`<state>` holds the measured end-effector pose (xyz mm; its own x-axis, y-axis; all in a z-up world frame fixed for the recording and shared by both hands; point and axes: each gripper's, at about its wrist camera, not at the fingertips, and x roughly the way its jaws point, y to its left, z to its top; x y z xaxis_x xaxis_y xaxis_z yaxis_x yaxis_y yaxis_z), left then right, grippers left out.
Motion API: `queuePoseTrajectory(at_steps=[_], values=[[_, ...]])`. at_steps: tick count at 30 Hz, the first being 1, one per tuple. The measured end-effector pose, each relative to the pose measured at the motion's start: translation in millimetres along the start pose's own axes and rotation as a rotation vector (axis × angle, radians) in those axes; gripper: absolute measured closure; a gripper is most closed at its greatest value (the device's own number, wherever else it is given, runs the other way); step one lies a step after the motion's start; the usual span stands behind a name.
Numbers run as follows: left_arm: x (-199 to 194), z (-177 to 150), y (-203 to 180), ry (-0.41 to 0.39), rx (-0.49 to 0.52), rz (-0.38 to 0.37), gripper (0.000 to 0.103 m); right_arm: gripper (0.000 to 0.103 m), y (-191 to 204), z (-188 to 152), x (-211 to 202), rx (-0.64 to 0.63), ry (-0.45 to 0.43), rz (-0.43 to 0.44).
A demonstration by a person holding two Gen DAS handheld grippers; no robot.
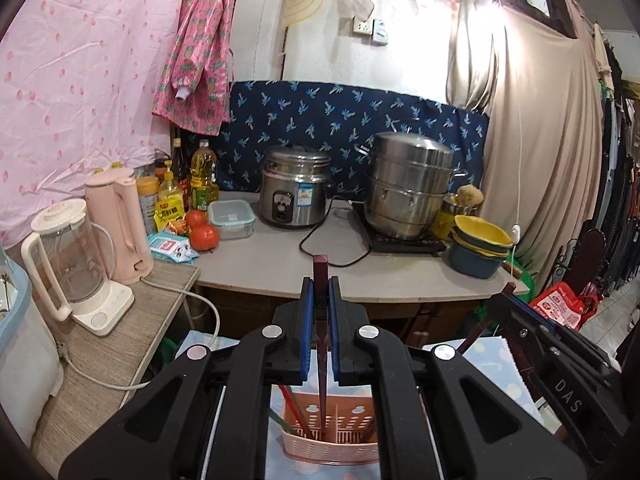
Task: Organize utensils
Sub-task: 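Insert the dark-red chopstick into the basket, open the left tool while the right releases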
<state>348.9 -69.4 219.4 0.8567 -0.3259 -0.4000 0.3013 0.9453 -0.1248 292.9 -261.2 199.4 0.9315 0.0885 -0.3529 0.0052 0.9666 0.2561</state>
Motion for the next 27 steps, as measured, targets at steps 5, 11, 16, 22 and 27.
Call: queuePoseTrajectory(at_steps=[5,11,16,22,27], values=[[17.4,-13.2,7.6,0.034,-0.007,0.0,0.096,0.096,-3.6,-18.7,19.6,-0.001,0.043,-0.004],[26.9,-25.4,7.8,0.065,-0.015,-0.008,0.095,0.089,-11.9,-39.8,32.0,0.018,0.088,-0.022],[16.3,-31.0,4.4,0.048,-0.016,0.012,0.064,0.072,-12.8,-44.2,20.0,0.025,0.077,-0.037],[-0.7,-41.3,-3.0,0.064,0.009,0.013,0.063,0.071,-5.0,-53.4,-1.7,-0.014,0.082,-0.041],[-20.8,-56.1,-9.1,0.08,0.016,0.018,0.063,0.071,0.8,-70.0,-25.2,-0.039,0.102,-0.045]])
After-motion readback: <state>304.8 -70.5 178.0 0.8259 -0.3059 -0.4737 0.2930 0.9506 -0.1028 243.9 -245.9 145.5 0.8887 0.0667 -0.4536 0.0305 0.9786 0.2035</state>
